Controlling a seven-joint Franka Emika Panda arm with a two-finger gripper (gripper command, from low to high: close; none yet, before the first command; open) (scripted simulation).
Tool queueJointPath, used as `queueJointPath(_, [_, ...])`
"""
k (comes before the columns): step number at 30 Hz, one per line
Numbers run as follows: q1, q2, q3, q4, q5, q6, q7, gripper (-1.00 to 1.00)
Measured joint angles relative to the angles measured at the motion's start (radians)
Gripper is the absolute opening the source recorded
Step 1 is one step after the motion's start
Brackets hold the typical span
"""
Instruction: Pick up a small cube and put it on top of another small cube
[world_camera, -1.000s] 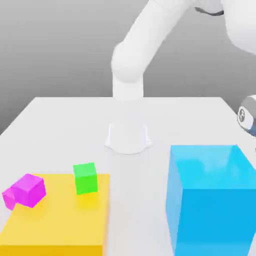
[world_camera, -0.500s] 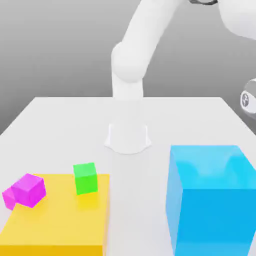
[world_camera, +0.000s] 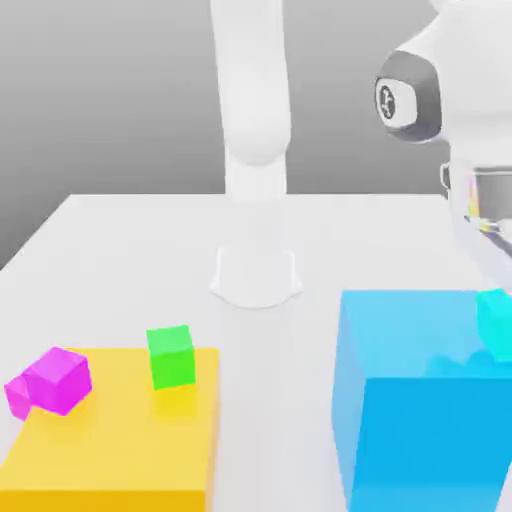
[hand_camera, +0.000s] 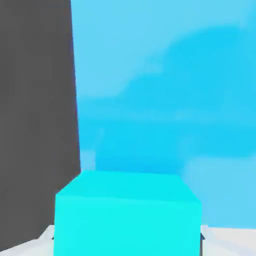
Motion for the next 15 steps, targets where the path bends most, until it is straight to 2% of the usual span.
queueJointPath(4, [-0.161,0.056,-0.039,-0.017,-0.133,-0.024,-0.032,-1.00])
queueJointPath(9, [-0.336,0.092,-0.125,-0.044,-0.254,-0.040,-0.110,-1.00])
queueJointPath(12, [-0.421,0.096,-0.207,-0.064,-0.308,-0.037,-0.183,-1.00])
queueJointPath(15, [-0.470,0.090,-0.344,-0.086,-0.359,-0.025,-0.271,-1.00])
